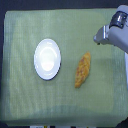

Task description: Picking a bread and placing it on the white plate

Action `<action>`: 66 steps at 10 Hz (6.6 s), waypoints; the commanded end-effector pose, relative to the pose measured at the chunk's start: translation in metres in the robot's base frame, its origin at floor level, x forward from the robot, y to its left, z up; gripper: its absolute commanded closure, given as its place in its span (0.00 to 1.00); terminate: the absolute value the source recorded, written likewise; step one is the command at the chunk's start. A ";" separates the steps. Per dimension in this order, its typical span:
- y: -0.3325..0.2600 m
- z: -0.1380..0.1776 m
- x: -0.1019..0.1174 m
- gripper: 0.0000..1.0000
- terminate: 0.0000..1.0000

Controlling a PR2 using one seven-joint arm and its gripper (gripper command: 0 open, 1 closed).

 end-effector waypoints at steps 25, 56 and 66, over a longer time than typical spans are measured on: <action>0.098 -0.167 -0.044 1.00 0.00; 0.363 -0.099 0.012 1.00 0.00; 0.359 -0.115 0.005 0.00 0.00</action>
